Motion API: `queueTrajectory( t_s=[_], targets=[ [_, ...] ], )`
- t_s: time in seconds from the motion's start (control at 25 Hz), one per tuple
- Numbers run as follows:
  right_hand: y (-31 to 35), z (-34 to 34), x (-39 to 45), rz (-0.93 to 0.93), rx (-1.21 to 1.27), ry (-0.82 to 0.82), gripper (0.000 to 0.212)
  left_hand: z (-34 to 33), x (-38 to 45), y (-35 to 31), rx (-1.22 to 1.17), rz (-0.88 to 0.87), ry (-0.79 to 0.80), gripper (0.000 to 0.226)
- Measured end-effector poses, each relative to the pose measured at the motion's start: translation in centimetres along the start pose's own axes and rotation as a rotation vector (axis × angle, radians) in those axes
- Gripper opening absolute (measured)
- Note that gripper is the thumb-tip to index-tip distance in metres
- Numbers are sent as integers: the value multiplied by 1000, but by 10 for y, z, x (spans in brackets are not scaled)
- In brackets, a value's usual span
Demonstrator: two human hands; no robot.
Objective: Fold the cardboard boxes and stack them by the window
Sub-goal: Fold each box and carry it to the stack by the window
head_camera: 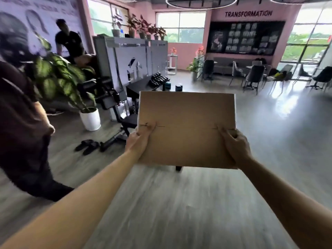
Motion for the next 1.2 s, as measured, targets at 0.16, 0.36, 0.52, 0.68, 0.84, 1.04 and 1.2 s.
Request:
queueTrajectory(
  t_s=[0.16, 0.36, 0.52, 0.68, 0.84, 1.04, 1.2],
  targets=[
    [95, -130, -67, 142, 75, 244, 72, 184, -48, -6, -22, 77, -281, 92],
    [252, -293, -235, 339, 150, 594, 60, 448, -172, -34, 79, -47, -711, 52],
    [349, -390, -395, 423, 245, 869, 73, 601, -310, -51, 138, -42, -1006, 55],
    [418, -450, -569, 551, 293, 1172, 75, 700, -458, -51, 159, 42, -1344, 82],
    [459, -491, -694, 668, 307, 1384, 76, 751, -551, -42, 140, 13, -1593, 96],
    [499, -556, -749, 732, 347, 1517, 66, 801, -554, -44, 127, -6, -1717, 83],
    [551, -628, -754, 761, 357, 1574, 64, 855, -506, -46, 131, -52, -1734, 77]
  ],
)
Point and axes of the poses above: each hand's wrist, its own x-axis towards the middle knuckle, its own z-axis out of the back of the hand, y = z × x, the point moved 2 cm from there along x, towards the middle knuckle, and after that the axes turned 6 degrees about -x, right-handed, at the moved point
